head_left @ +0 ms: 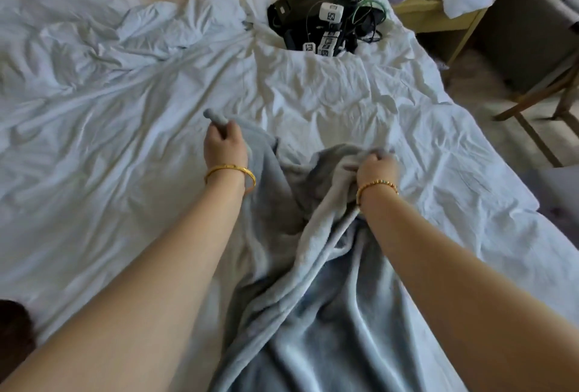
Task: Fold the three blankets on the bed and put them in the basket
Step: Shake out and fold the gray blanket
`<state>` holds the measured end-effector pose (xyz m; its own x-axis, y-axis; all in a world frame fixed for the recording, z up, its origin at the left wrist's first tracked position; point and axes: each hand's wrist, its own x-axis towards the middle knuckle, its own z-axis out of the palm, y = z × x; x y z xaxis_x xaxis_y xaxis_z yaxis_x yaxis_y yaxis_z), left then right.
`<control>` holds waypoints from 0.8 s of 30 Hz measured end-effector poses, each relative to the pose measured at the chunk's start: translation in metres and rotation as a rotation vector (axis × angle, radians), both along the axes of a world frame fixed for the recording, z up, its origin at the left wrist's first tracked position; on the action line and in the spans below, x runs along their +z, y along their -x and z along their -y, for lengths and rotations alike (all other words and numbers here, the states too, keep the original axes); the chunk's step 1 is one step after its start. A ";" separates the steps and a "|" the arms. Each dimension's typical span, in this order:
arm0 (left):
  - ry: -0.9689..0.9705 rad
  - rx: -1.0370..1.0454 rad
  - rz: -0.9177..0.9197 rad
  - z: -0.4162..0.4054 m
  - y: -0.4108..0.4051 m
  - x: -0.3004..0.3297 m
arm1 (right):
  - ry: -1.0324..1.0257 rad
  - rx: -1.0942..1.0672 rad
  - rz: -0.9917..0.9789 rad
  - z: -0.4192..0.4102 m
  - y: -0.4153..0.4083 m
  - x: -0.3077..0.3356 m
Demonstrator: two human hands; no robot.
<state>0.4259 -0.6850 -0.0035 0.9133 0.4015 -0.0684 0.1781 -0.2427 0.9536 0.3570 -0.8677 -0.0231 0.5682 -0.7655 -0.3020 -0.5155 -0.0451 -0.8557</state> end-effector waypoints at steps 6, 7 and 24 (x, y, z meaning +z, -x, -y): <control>-0.147 -0.143 0.118 0.004 0.016 0.061 | 0.393 0.049 0.489 -0.009 -0.007 0.082; -0.180 -0.221 0.065 0.007 0.026 0.056 | 0.467 0.160 0.460 -0.018 -0.001 0.075; -0.021 -0.521 -0.346 -0.014 0.102 -0.023 | 0.369 0.517 0.212 -0.092 0.069 -0.027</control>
<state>0.3238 -0.6706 -0.0261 0.9158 -0.0862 -0.3923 0.3290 -0.3993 0.8558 0.2881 -0.7753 -0.0505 0.9077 -0.4106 0.0862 -0.1711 -0.5498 -0.8176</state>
